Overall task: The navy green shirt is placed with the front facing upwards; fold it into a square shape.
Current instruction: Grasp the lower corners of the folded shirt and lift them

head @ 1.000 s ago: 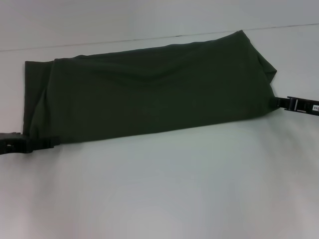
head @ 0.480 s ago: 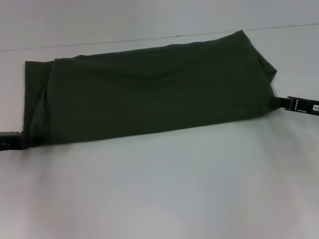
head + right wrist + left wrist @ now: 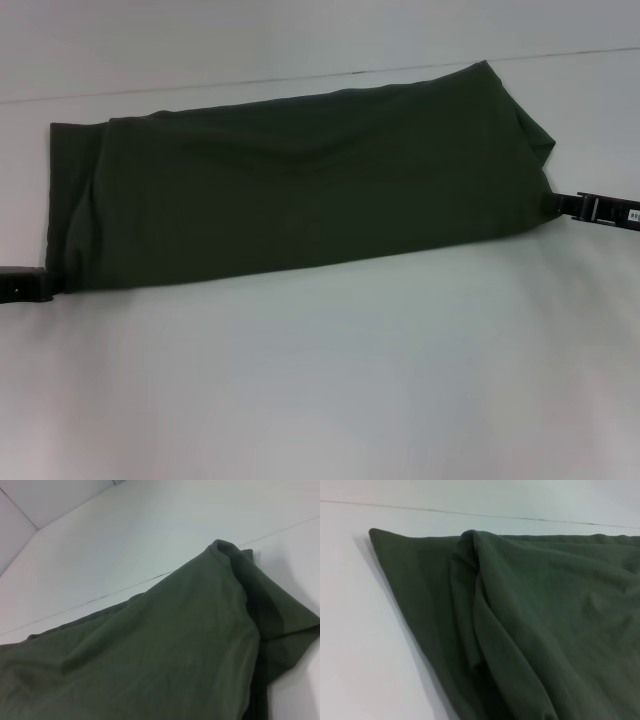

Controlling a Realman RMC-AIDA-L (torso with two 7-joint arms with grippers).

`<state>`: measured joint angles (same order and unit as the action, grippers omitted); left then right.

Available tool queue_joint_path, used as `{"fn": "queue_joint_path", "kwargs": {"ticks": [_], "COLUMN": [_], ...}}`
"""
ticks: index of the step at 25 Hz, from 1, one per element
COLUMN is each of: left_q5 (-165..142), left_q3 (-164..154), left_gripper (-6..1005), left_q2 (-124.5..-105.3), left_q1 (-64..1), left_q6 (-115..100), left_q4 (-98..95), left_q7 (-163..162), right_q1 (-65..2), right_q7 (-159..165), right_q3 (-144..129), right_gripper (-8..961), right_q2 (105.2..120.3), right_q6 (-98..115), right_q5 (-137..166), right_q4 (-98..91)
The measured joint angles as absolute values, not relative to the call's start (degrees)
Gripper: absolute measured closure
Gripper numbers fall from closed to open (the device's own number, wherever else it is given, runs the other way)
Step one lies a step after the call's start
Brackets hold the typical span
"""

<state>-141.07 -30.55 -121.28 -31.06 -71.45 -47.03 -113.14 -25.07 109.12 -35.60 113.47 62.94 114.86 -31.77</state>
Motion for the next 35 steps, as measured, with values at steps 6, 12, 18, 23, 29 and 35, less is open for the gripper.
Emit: {"fn": "queue_joint_path", "kwargs": {"ticks": [6, 12, 18, 23, 29, 35], "left_q5": [-141.1, -141.1, -141.1, -140.6, -140.6, -141.0], "left_q3": [-30.6, -30.5, -30.4, -28.9, -25.1, -24.7], "left_gripper": [891, 994, 994, 994, 995, 995], "left_q2": [-121.20, -121.11, -121.11, -121.11, -120.98, -120.96], "left_q1": [-31.1, -31.2, -30.3, -28.6, -27.4, -26.3], "left_q6": [-71.4, -71.5, -74.1, -78.0, -83.1, -85.7], "left_q4": [-46.8, -46.4, -47.3, -49.1, -50.0, -50.9], "left_q7": [-113.1, -112.8, -112.1, -110.6, -107.7, -106.4], "right_q1": [-25.0, -24.9, -24.5, -22.9, -20.1, -16.7], "right_q7": [109.1, 109.0, 108.7, 107.4, 104.3, 101.9], "right_q3": [-35.6, -35.6, -35.6, -35.6, -32.0, -30.5], "right_gripper": [940, 940, 940, 940, 940, 939], "right_q2": [113.54, 113.55, 113.50, 112.61, 111.41, 109.83], "right_q6": [62.9, 62.9, 63.8, 66.3, 73.2, 79.5], "right_q5": [114.8, 115.0, 115.1, 114.9, 114.8, 115.0], "right_q4": [-31.8, -31.7, -31.8, -31.9, -32.5, -32.6]}}
